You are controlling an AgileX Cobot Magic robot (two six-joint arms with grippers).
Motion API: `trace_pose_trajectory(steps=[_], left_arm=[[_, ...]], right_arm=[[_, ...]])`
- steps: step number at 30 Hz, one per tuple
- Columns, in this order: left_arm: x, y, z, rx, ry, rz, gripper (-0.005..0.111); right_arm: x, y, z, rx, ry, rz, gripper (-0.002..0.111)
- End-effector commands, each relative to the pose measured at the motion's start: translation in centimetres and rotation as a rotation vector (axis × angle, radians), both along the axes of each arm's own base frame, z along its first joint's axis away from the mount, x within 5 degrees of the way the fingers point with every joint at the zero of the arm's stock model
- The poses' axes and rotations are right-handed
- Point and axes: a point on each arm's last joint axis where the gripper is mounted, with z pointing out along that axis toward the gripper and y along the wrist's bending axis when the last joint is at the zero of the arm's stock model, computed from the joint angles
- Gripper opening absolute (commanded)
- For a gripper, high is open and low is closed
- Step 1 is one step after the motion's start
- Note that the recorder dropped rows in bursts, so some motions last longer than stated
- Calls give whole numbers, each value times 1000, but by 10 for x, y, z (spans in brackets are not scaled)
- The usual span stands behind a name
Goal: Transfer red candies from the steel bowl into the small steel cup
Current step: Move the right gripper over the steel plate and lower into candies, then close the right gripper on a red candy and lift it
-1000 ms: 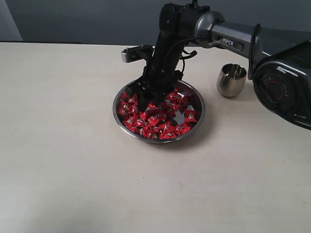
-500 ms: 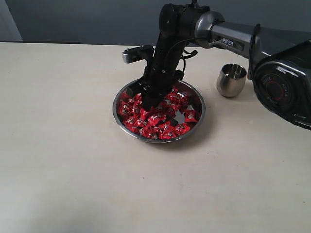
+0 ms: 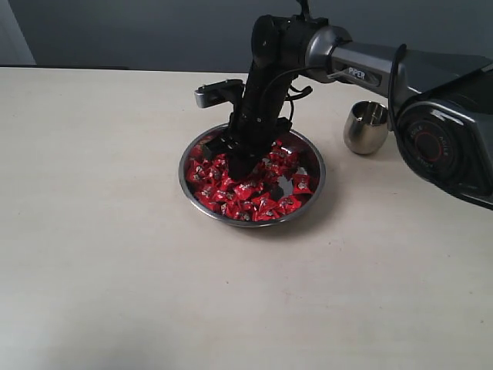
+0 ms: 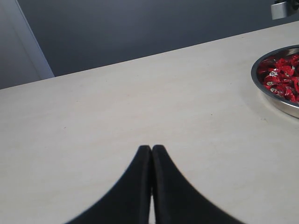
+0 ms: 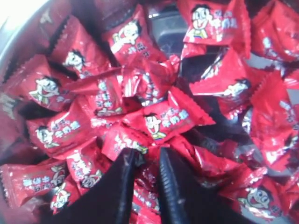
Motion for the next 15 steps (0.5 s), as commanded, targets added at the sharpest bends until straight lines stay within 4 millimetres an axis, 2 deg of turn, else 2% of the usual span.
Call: trace_pose_trajectory(steps=[1, 6, 12, 15], left_arm=[[0, 0, 1, -2, -12, 0, 0], [0, 0, 1, -2, -12, 0, 0], [0, 0, 1, -2, -12, 0, 0], [0, 0, 1, -2, -12, 0, 0]], right_arm=[[1, -1, 8, 7, -17, 5, -1], [1, -1, 17, 17, -34, 7, -1], [-1, -2, 43, 42, -81, 16, -1], [-1, -2, 45, 45, -91, 33, -1]])
